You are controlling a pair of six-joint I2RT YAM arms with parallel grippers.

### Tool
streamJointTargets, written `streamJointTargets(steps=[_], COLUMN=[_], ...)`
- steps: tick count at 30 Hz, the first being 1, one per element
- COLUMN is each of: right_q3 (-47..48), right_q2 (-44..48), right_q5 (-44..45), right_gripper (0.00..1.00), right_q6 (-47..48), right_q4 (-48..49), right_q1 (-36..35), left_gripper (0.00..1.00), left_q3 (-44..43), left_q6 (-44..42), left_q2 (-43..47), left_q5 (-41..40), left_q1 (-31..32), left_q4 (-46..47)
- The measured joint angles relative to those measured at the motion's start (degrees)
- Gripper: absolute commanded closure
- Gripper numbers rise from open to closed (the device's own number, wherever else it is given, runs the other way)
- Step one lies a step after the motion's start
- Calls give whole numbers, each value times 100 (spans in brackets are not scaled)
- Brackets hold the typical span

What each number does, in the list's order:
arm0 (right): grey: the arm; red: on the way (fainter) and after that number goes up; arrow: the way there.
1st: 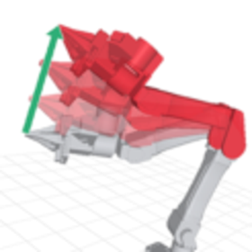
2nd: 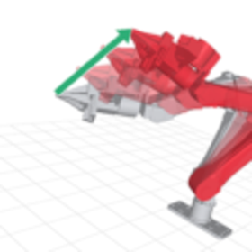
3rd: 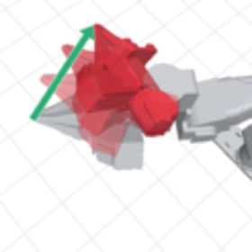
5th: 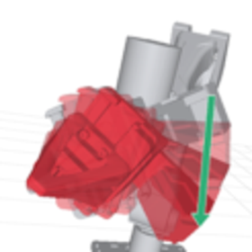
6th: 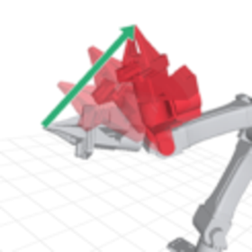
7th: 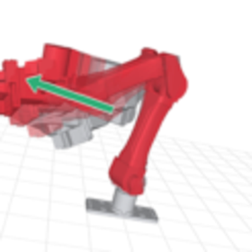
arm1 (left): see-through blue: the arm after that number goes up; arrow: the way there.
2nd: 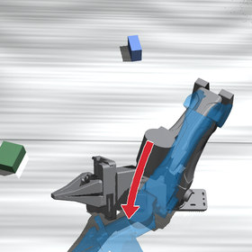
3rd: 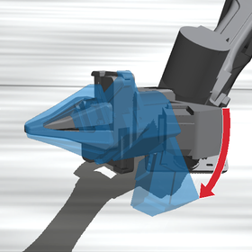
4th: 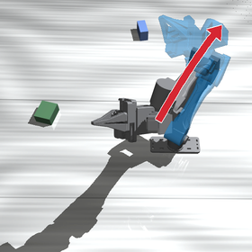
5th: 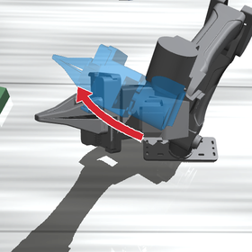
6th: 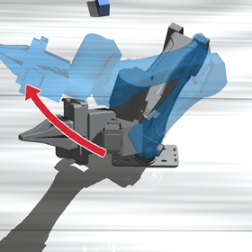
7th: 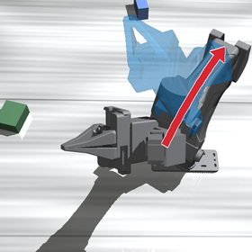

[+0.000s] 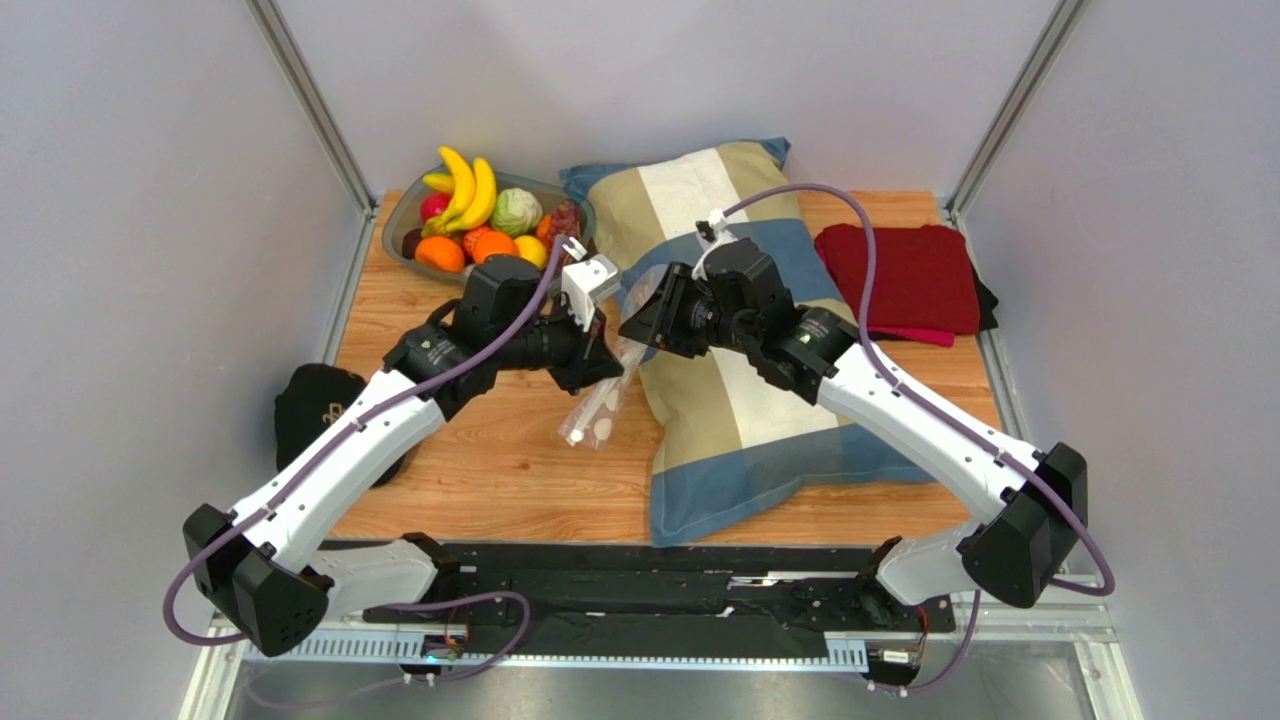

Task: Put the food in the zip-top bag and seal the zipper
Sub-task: Open the zipper of the food storage bag.

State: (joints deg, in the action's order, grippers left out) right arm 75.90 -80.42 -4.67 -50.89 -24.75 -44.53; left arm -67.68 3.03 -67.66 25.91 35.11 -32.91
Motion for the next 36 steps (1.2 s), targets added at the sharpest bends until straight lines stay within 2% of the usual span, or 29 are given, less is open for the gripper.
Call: streamJointTargets(steps=[3, 4, 10, 14, 20, 28, 29, 33, 36], right_q3=[-13, -22, -415, -575, -568, -564, -564, -564, -564], right_q2=[20, 46, 560, 824, 730, 507, 507, 505, 494], right_q5=[-273, -376, -1054, -1360, -1626, -1805, -1818, -1853, -1915], right_gripper=[44, 44, 62, 65, 71, 89, 90, 76, 69], right_q6=[269, 380, 1073, 1377, 1539, 1530, 1523, 1453, 1364], right_q4=[61, 81, 321, 481, 647, 723, 743, 780, 824], right_q1=[66, 103, 291, 306, 306, 350, 365, 466, 533], left_gripper=[100, 100, 100, 100, 100, 100, 100, 100, 100], left_q3=[55, 76, 94, 101, 103, 195, 214, 293, 348], left_q6=[212, 317, 868, 1117, 1311, 1379, 1386, 1434, 1475], left_q2=[7, 0, -72, -76, -76, -76, -76, -72, -70], left_q5=[251, 354, 857, 1141, 1353, 1464, 1480, 1545, 1589], left_q1=[-129, -234, -638, -636, -634, -638, -638, -656, -675], left_q4=[39, 63, 319, 542, 688, 767, 776, 841, 872])
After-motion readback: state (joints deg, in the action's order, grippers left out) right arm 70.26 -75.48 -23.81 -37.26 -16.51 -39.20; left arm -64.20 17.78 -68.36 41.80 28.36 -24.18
